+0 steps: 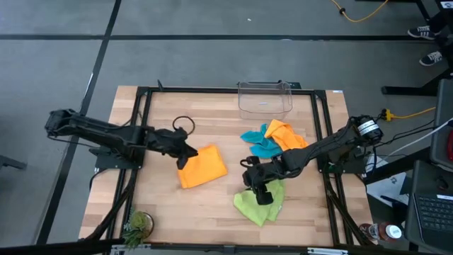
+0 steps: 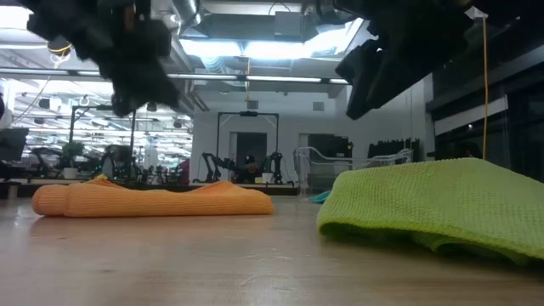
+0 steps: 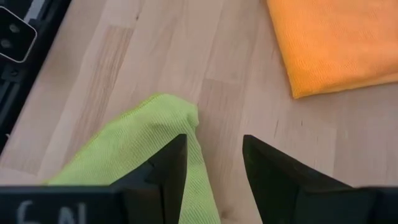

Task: Fold microfiber towels
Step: Fold the left yellow microfiber cloth

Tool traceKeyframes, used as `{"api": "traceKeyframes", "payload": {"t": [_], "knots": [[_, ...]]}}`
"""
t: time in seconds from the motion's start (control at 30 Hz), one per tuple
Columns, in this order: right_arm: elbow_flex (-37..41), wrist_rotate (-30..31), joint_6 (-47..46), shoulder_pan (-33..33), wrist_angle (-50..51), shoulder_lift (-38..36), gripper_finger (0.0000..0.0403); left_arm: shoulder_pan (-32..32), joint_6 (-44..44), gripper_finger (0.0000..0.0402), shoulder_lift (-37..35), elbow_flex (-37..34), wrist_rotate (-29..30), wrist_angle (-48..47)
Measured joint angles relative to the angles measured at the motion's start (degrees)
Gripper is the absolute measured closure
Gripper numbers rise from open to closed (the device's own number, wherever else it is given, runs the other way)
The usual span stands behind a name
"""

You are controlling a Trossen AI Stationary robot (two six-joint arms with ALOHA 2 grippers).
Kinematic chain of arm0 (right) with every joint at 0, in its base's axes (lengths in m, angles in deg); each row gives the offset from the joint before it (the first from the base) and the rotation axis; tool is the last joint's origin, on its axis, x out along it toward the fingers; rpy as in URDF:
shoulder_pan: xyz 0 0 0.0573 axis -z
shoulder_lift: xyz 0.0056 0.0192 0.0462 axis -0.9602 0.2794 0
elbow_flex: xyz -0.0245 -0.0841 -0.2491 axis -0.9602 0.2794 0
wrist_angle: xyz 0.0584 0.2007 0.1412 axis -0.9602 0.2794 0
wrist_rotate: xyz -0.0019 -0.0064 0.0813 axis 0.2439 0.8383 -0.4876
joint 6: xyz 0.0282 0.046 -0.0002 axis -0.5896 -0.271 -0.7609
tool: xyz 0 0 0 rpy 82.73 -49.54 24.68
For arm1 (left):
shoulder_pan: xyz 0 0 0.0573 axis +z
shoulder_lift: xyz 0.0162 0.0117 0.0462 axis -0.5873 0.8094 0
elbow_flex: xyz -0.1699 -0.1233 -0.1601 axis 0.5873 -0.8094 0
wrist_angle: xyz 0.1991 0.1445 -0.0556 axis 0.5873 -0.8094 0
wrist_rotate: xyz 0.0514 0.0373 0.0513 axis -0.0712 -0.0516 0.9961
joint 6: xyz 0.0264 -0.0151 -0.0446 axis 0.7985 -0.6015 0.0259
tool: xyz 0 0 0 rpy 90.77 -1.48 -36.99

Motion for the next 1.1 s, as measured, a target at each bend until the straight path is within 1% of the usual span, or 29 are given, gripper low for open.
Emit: {"api": "traceKeyframes", "payload": {"t": [0.1,0.2,0.33,0.4,0.53,0.6,0.8,0.87,0.9,1.0,1.1], "knots": [[0.0,0.0,0.0,0.0,0.0,0.0,0.0244,-0.5,3.2,0.0339,4.0,-0.3,-1.2,-0.4],[0.0,0.0,0.1,0.0,0.3,0.0,0.0244,-2.0,12.0,0.0339,8.6,-0.3,-4.2,1.5],[0.0,0.0,0.4,0.0,0.2,0.0,0.0244,-3.6,21.4,0.0339,15.2,-0.3,-4.5,2.1],[0.0,0.0,0.4,0.0,0.1,0.0,0.0244,-4.0,24.5,0.0339,18.7,-0.3,-4.5,5.4],[0.0,-0.1,1.6,0.0,0.1,0.0,0.0244,-3.9,31.7,0.0339,23.4,-0.2,-4.5,16.1],[0.0,-0.1,1.6,0.0,0.1,0.0,0.0244,-3.4,34.9,0.0339,25.6,-0.3,-4.6,16.1],[0.0,-0.2,1.6,0.0,0.2,0.0,0.0244,-1.4,35.0,0.0356,32.5,-0.3,-6.6,19.2],[0.0,-0.2,1.6,0.0,0.2,0.0,0.0244,-1.4,34.8,0.0366,34.1,-0.2,-5.4,20.2],[0.0,-0.2,1.6,0.0,0.2,0.0,0.0244,-1.4,33.6,0.0371,35.0,-0.1,-3.7,20.7],[0.0,-0.2,1.5,0.0,0.3,0.0,0.0244,-1.4,23.2,0.0385,37.3,0.1,2.5,21.4],[0.2,-0.2,1.5,0.0,0.2,0.0,0.0244,-2.0,8.0,0.0397,38.5,0.2,8.6,21.8]]}}
